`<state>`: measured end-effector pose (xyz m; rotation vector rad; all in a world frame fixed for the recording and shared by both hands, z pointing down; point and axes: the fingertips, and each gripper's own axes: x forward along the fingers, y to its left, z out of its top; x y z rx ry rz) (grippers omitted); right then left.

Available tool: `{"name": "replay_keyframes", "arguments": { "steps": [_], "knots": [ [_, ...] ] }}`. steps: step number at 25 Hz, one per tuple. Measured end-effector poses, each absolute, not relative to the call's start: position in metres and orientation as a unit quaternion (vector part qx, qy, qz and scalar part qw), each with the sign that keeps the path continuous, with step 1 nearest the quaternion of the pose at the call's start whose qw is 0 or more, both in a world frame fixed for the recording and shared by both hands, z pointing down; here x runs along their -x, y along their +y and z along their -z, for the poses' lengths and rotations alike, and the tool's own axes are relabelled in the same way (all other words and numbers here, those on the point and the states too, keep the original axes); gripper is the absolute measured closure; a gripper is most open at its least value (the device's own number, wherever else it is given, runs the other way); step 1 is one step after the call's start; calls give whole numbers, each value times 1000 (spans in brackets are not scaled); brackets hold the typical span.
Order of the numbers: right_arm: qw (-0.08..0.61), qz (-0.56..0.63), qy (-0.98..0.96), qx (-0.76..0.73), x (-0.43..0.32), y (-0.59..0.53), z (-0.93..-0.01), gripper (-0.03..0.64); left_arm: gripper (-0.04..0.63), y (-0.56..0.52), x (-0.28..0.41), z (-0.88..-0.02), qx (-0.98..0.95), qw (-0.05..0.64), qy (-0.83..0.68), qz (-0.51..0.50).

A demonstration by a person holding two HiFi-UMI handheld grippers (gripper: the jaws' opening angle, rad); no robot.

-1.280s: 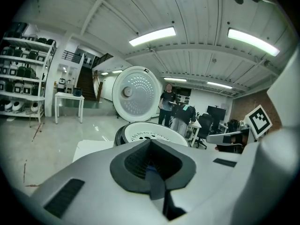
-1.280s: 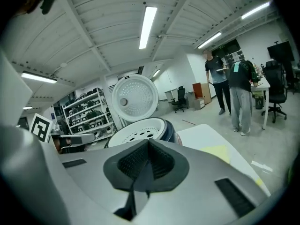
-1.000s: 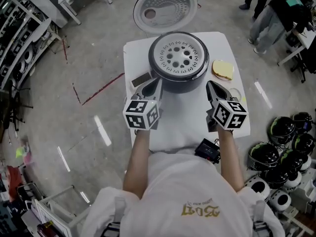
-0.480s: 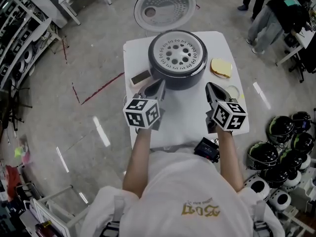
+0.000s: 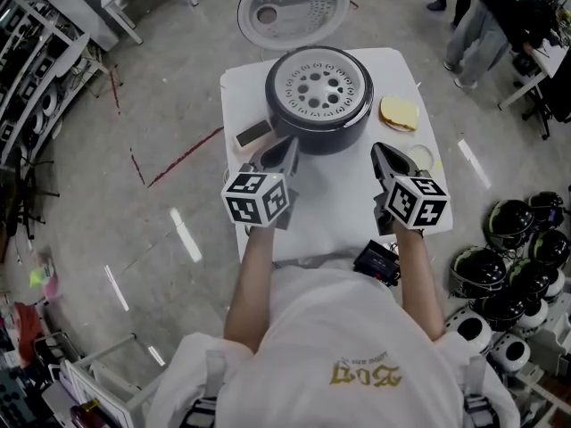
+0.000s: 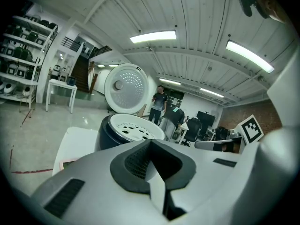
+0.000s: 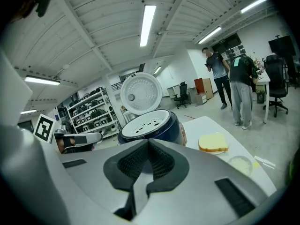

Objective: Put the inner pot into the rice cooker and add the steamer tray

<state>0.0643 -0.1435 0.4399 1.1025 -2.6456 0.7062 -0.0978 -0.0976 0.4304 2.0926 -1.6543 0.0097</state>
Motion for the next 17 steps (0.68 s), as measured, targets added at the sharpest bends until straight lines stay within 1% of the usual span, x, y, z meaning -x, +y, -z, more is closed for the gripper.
{"name": "replay_keyframes", "arguments": {
  "steps": [17],
  "knots": [
    [90, -245, -901, -348, -51, -145, -432, 606, 581, -103, 106, -421, -761, 224, -609, 5]
  ]
}}
